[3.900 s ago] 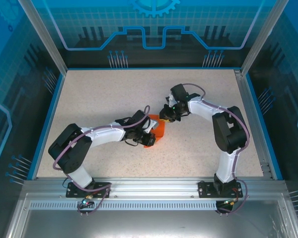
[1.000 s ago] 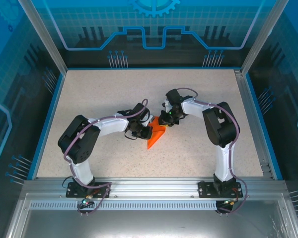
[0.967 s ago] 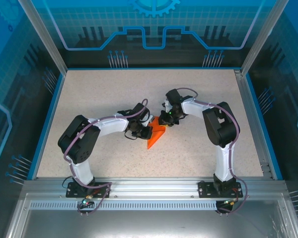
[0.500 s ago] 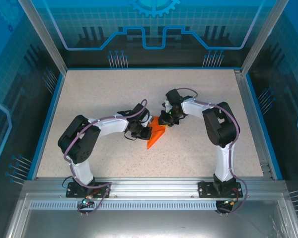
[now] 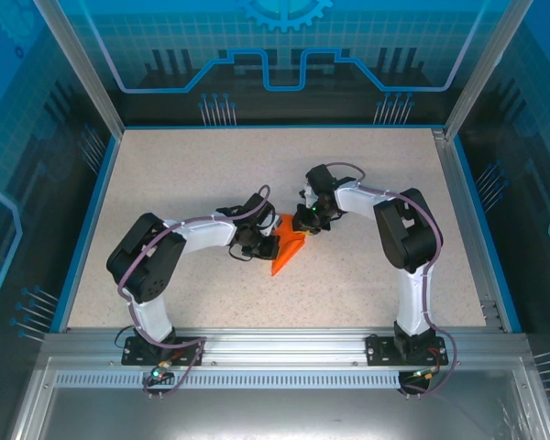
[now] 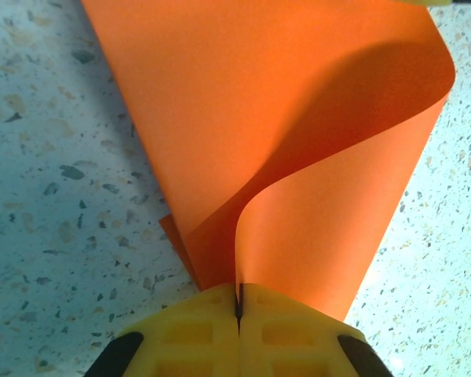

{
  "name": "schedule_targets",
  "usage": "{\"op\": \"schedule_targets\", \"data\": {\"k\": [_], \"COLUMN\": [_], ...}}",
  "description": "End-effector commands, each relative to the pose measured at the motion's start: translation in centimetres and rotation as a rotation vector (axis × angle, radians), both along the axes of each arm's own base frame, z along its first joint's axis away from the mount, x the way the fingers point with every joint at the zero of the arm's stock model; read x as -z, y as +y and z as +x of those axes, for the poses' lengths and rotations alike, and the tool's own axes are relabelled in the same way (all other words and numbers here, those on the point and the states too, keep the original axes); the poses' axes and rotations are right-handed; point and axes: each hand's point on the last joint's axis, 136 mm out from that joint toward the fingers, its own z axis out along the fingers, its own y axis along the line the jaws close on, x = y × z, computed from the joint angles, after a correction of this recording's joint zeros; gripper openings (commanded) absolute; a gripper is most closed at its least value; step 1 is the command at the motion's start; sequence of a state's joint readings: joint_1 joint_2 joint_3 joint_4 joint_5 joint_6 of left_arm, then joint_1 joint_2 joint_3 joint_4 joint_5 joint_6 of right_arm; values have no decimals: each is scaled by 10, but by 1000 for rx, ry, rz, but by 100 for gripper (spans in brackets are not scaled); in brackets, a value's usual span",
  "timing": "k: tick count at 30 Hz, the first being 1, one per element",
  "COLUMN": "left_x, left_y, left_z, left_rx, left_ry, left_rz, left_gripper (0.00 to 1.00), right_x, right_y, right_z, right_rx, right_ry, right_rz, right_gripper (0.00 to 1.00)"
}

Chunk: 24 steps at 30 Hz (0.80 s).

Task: Fold a paper plane with a square sheet of paper (pick it up from the middle)
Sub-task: Third fold the triangle at the center of the table.

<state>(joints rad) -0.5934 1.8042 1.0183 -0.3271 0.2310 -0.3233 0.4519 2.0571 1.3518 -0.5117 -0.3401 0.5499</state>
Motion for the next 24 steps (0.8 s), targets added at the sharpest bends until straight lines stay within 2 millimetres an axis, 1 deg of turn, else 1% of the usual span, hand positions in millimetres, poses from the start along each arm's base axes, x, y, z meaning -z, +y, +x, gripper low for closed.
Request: {"op": "schedule_targets", "data": {"k": [1, 8, 15, 24], "left_x": [-15, -12, -6, 7], "left_y": [1, 9, 6, 9], "left_z": [10, 11, 7, 1], "left_rx": [-12, -42, -31, -27], "left_ry": [-51, -57, -30, 4], "left_rz": [-9, 29, 15, 33], "left_gripper": [6, 5, 5, 5], "right_x": [28, 29, 31, 25], "right_y": [-13, -15, -15, -10], "right_z": [-27, -27, -28, -26], "right_rx": [3, 8, 7, 11], "right_ry": [92, 91, 97, 90], "right_rz": [-99, -106, -106, -82], "right_gripper": [19, 20, 20, 20]}}
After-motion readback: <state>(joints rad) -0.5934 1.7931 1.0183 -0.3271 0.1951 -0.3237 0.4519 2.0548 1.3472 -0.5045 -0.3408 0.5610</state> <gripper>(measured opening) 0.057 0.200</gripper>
